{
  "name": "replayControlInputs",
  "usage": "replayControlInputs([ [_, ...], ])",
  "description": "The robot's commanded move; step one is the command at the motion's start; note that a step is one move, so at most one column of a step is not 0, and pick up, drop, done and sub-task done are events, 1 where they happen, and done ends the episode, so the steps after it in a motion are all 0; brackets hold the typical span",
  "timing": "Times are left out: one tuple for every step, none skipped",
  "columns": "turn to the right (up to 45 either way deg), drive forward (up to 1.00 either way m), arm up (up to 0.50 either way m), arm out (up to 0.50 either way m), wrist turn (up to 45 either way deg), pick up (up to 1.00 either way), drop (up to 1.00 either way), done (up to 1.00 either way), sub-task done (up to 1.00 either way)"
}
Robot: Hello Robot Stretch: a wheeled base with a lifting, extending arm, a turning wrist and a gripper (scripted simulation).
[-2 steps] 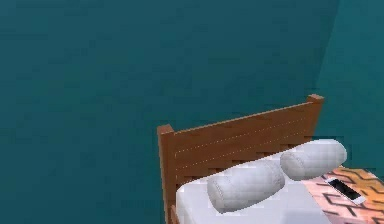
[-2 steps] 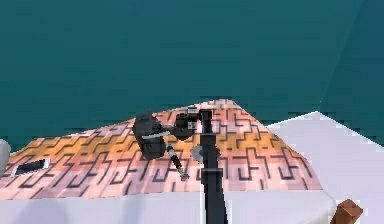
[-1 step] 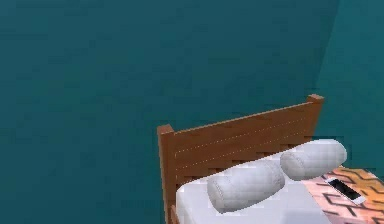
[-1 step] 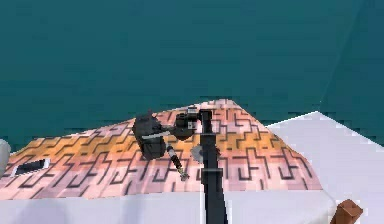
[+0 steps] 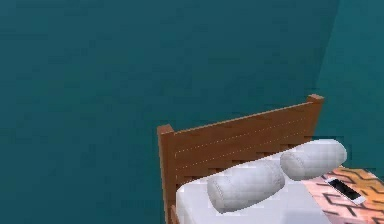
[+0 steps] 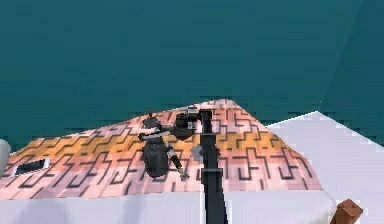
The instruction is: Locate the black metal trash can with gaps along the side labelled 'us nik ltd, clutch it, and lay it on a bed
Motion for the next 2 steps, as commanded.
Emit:
replayControlInputs([
  [0.0,0.00,0.10,0.00,0.0,0.00,0.00,0.00,0.00],
  [0.0,0.00,0.00,-0.08,0.0,0.00,0.00,0.00,0.00],
])
